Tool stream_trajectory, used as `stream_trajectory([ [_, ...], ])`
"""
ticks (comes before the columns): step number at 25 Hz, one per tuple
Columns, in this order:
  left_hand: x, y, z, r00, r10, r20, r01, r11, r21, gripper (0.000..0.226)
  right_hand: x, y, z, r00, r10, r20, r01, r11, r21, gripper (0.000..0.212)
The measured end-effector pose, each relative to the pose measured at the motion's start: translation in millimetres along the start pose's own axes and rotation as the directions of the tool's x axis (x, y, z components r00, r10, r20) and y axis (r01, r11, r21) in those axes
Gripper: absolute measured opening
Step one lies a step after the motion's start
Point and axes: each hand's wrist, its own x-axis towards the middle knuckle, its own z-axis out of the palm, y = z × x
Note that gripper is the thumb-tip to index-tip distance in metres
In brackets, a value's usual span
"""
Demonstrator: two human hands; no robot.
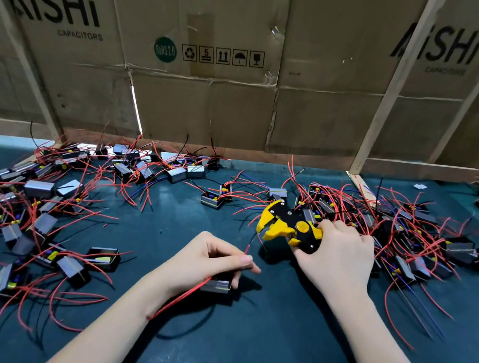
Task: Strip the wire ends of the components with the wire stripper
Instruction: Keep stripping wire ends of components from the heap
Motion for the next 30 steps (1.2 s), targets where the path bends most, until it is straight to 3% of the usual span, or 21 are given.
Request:
stream_trajectory([
  [5, 4, -3, -1, 0.998, -0.024, -0.057, 0.028, 0.998, 0.062, 0.028, -7, -12, 0, 0.988, -0.155, -0.003, 0.155, 0.988, 0.012, 0.043],
  [11, 4, -3, 1, 0.994, -0.043, -0.101, 0.059, 0.985, 0.163, 0.026, -7, -17, -3, 0.977, -0.211, -0.015, 0.211, 0.977, 0.022, 0.039],
  [19, 1, -2, -1, 0.993, -0.044, -0.105, 0.068, 0.97, 0.233, 0.028, -6, -13, -7, 0.969, -0.247, 0.03, 0.248, 0.968, -0.04, 0.045],
  [23, 0, 0, -2, 0.992, -0.02, -0.123, 0.052, 0.964, 0.262, 0.025, -6, -14, -7, 0.985, -0.157, 0.067, 0.158, 0.987, -0.025, 0.039],
  [27, 2, 0, 0, 0.954, 0.048, -0.296, 0.076, 0.916, 0.393, 0.023, -3, -8, -9, 0.99, -0.133, -0.036, 0.135, 0.99, 0.043, 0.041],
  [29, 3, 2, 5, 0.912, 0.065, -0.406, 0.036, 0.971, 0.235, 0.018, -2, -1, -11, 0.995, -0.021, -0.094, 0.034, 0.989, 0.145, 0.04],
  [30, 4, 4, 8, 0.91, 0.039, -0.413, -0.007, 0.997, 0.078, 0.029, -1, 1, -13, 0.993, 0.044, -0.11, -0.021, 0.979, 0.204, 0.039],
])
